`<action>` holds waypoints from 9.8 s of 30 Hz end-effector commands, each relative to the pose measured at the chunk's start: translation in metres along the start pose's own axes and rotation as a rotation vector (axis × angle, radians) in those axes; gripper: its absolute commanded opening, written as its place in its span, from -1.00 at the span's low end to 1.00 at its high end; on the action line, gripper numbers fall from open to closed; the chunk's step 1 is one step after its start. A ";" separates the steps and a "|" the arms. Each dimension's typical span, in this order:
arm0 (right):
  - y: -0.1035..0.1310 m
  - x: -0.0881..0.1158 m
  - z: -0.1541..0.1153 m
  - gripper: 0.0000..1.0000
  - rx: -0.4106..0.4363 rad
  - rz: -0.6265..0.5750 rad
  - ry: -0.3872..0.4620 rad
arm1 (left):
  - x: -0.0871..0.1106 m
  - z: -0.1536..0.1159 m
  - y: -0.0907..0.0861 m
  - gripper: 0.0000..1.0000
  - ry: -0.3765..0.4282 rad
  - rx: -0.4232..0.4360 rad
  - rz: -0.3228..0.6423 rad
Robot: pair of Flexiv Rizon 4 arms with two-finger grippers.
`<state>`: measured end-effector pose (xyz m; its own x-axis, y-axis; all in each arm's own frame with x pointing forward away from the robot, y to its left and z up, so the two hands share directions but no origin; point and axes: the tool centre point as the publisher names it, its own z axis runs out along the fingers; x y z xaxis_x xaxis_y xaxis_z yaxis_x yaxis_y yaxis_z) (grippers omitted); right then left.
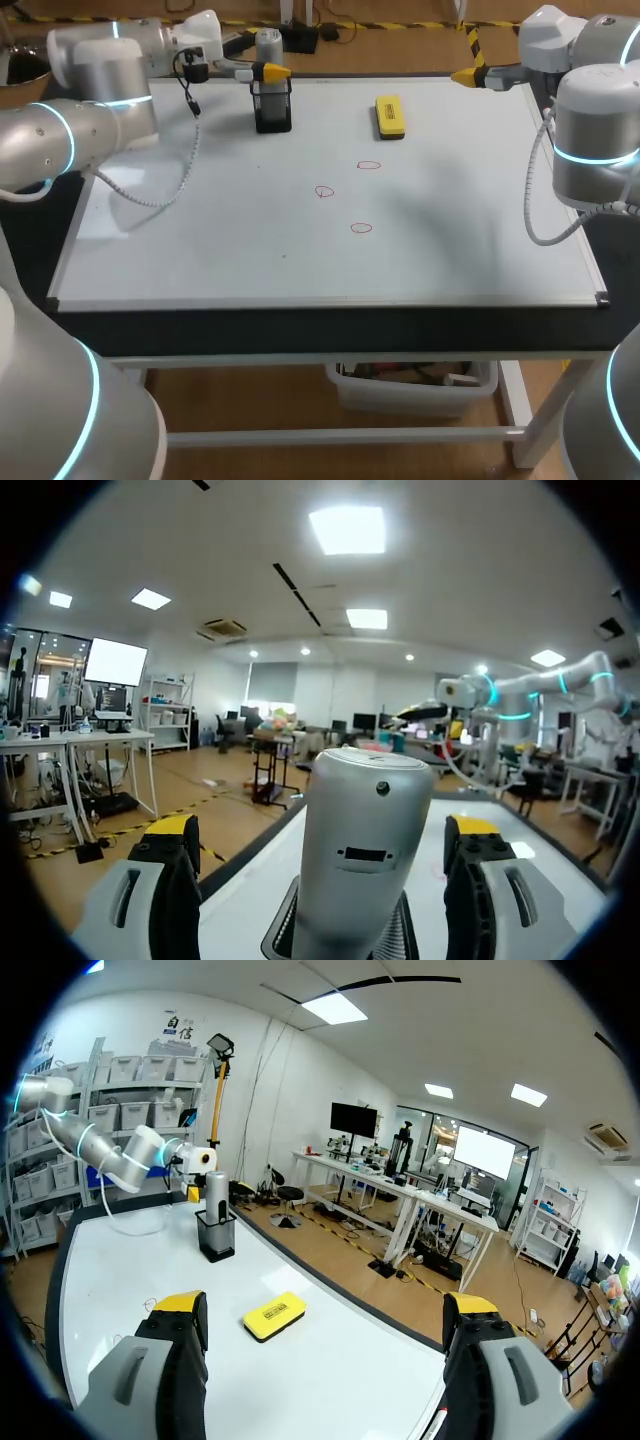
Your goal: Pick up the inspection probe, press it on each red-marked spot on the whiteboard one by one, put down the probe, pick up the eraser, and wipe off all the red marks.
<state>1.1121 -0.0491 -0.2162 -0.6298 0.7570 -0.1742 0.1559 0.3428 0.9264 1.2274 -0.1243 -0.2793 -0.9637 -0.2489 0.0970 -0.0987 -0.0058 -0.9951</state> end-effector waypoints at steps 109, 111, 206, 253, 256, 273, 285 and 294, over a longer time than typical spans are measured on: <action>0.000 -0.001 0.000 1.00 0.000 -0.001 0.001 | 0.076 -0.195 -0.084 -1.00 -0.244 0.079 0.143; 0.000 -0.001 0.000 1.00 0.000 -0.001 0.001 | 0.076 -0.195 -0.084 -1.00 -0.244 0.079 0.143; -0.099 0.062 0.172 1.00 0.377 -1.841 1.422 | 0.076 -0.195 -0.084 -1.00 -0.244 0.079 0.143; -0.143 0.083 0.199 -1.00 0.263 -1.805 1.626 | 0.076 -0.195 -0.084 -1.00 -0.244 0.079 0.143; -0.141 0.083 0.197 -1.00 0.277 -1.807 1.636 | 0.076 -0.195 -0.084 -1.00 -0.244 0.079 0.143; -0.108 0.068 0.132 -1.00 0.413 -1.808 1.519 | 0.076 -0.195 -0.084 -1.00 -0.244 0.079 0.143; -0.120 0.059 0.044 -1.00 0.560 -1.714 1.400 | 0.076 -0.195 -0.084 -1.00 -0.244 0.079 0.143; -0.126 0.076 -0.006 -1.00 0.649 -1.706 1.334 | 0.076 -0.195 -0.084 -1.00 -0.244 0.079 0.143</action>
<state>1.1221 -0.0438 -0.3797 -0.3476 -0.9332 0.0907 -0.8650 0.3565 0.3532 1.1136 0.0467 -0.1849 -0.8780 -0.4770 -0.0397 0.0584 -0.0243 -0.9980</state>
